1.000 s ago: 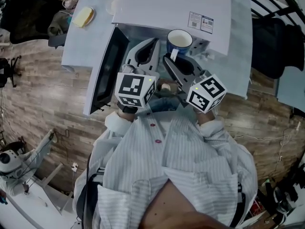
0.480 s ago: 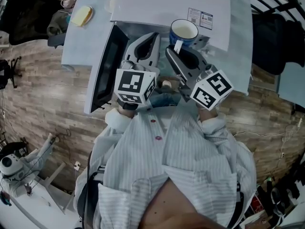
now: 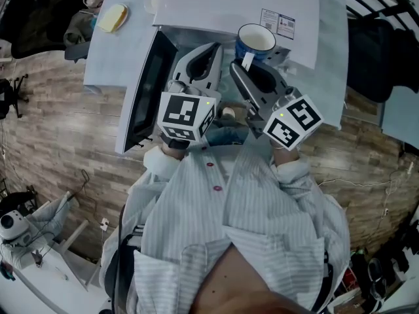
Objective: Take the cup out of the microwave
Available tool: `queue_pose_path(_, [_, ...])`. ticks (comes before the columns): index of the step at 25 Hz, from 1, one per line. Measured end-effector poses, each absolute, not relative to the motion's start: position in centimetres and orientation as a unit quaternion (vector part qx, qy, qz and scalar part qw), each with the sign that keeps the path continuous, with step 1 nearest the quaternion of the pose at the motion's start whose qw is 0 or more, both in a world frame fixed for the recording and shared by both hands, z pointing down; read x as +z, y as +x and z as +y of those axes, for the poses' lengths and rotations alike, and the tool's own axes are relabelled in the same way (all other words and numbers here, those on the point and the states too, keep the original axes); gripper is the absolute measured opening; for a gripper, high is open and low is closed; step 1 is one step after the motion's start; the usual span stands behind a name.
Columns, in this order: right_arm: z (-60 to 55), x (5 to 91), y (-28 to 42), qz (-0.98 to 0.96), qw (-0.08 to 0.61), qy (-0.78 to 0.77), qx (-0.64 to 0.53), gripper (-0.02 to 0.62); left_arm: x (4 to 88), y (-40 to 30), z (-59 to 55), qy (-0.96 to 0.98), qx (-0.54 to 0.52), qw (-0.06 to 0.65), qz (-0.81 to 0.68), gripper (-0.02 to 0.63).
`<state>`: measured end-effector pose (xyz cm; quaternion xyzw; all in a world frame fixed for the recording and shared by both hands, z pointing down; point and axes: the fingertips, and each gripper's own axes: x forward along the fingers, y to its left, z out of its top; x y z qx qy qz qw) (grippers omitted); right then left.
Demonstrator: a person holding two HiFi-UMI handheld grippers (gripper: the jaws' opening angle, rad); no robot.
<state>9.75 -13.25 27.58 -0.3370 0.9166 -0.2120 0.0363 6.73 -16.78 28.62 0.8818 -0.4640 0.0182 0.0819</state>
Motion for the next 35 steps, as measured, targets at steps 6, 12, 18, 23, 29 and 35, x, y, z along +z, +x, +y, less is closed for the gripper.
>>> queue_pose_path(6, [-13.44, 27.51, 9.65, 0.917, 0.036, -0.336, -0.212, 0.066, 28.65, 6.71, -16.79, 0.883, 0.019, 0.081, -0.462, 0.009])
queue_pose_path(12, [-13.51, 27.67, 9.54, 0.917, 0.033, -0.334, -0.215, 0.066, 28.84, 6.58, -16.89, 0.883, 0.022, 0.083, -0.462, 0.009])
queue_pose_path(18, [-13.32, 27.76, 9.45, 0.918, 0.033, -0.332, -0.214, 0.066, 29.26, 6.54, -16.88, 0.882, 0.026, 0.087, -0.463, 0.009])
queue_pose_path(23, [-13.34, 27.83, 9.57, 0.918, 0.035, -0.331, -0.217, 0.066, 29.3, 6.55, -16.91, 0.88, 0.025, 0.088, -0.465, 0.009])
queue_pose_path(29, [-13.42, 28.35, 9.58, 0.916, 0.033, -0.332, -0.223, 0.066, 29.33, 6.43, -17.0, 0.878, 0.026, 0.088, -0.469, 0.009])
queue_pose_path(35, [-13.44, 28.37, 9.52, 0.917, 0.035, -0.328, -0.223, 0.066, 29.37, 6.36, -17.21, 0.878, 0.027, 0.087, -0.47, 0.009])
